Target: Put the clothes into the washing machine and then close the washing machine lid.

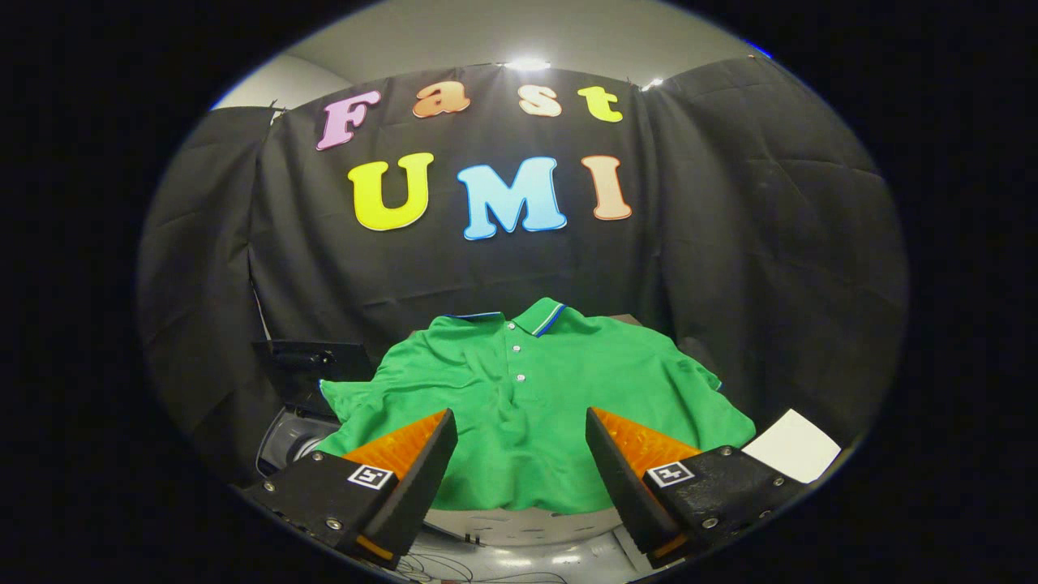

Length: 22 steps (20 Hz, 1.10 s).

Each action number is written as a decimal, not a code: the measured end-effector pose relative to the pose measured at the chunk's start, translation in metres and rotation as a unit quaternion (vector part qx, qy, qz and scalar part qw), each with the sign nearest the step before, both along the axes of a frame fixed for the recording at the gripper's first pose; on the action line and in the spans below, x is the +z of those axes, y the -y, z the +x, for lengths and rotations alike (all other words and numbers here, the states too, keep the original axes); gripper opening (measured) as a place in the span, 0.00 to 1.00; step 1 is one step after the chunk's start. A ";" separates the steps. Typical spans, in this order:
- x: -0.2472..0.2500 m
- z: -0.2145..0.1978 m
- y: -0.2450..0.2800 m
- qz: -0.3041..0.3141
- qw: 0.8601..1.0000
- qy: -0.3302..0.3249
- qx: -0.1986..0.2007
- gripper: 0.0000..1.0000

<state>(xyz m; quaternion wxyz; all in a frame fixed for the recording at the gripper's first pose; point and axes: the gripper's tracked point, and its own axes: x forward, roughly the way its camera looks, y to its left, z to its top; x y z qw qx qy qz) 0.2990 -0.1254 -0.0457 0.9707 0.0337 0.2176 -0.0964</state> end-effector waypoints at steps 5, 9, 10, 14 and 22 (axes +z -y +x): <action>-0.013 0.039 -0.003 0.011 0.999 -0.038 0.014 0.98; -0.022 0.052 0.000 0.021 0.997 -0.073 0.012 0.98; -0.027 0.053 0.001 0.025 0.996 -0.086 0.011 0.98; -0.048 0.051 -0.001 0.050 0.991 -0.122 0.000 0.98; -0.052 0.051 0.008 0.005 0.993 -0.109 -0.053 0.77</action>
